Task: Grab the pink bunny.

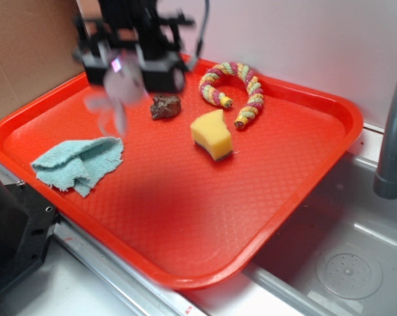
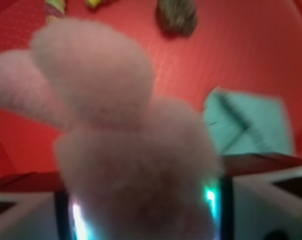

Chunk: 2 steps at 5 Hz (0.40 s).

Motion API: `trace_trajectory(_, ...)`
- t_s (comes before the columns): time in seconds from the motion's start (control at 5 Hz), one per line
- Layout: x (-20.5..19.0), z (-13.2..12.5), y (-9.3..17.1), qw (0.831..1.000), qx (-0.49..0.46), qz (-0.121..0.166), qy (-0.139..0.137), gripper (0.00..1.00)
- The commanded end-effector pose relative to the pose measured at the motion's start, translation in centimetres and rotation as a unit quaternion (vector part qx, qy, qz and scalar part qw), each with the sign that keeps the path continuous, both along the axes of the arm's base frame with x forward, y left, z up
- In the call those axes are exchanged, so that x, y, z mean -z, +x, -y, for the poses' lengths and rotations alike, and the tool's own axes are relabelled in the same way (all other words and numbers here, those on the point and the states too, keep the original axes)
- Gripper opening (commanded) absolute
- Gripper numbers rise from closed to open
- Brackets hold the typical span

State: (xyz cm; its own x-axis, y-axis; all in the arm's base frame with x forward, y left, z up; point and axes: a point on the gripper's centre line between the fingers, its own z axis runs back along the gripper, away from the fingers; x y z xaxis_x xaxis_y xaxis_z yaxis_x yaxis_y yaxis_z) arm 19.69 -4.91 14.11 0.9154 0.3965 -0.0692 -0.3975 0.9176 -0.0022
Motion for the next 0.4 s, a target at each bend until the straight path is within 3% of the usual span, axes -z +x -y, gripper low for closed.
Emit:
trace_trajectory(0.0, -6.10, -4.91, -0.23, 0.998, 0.013, 0.057, -0.023, 0.00)
trace_trajectory(0.2, -6.05, -5.83, -0.09, 0.999, 0.006, 0.050, -0.019, 0.00)
